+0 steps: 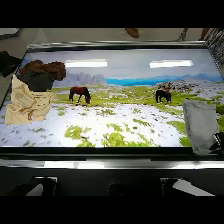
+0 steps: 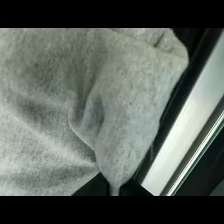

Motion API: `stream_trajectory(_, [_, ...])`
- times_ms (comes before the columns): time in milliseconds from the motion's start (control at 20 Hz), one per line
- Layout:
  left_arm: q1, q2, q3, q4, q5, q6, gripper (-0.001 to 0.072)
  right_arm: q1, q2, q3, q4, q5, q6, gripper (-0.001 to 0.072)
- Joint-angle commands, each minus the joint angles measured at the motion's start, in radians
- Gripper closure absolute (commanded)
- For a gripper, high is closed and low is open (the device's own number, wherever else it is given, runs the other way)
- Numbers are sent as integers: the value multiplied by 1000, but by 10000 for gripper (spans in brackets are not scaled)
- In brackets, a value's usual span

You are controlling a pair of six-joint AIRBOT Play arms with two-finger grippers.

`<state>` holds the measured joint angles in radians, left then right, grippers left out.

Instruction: Fold the shirts.

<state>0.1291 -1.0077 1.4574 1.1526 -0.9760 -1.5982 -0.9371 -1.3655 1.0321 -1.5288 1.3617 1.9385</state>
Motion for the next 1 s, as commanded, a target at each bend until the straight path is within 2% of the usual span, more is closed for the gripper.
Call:
stream_trajectory(0, [-1, 1, 0, -1, 0, 2, 680, -2, 13, -35, -84, -23, -36, 672])
stream_trajectory(500, [0, 1, 0, 0, 0, 2, 680, -2, 13, -37, -139, 38, -16, 658])
stream_trajectory(550, [-1, 1, 0, -1, 0, 2, 680, -2, 14, -36, -140, 43, -12, 483])
stream_trajectory(600, [-1, 1, 1, 0, 0, 2, 680, -2, 16, -34, -141, 44, -20, 207])
stream_trajectory(650, [0, 1, 2, 0, 1, 2, 680, -2, 19, -16, -141, 72, -64, 85])
stream_trajectory(750, [-1, -1, 17, 0, 23, 10, 681, -2, 23, 110, -181, 150, -129, 86])
stream_trajectory(800, [-4, -5, 37, 1, 46, 39, 682, 0, 23, 223, -177, 135, -172, 88])
stream_trajectory(850, [-9, -15, 69, 6, 83, 69, 683, 13, 23, 346, -151, 73, -235, 86])
stream_trajectory(950, [-35, -79, 174, 95, 119, 72, 684, 105, 23, 586, -74, -116, -332, 79])
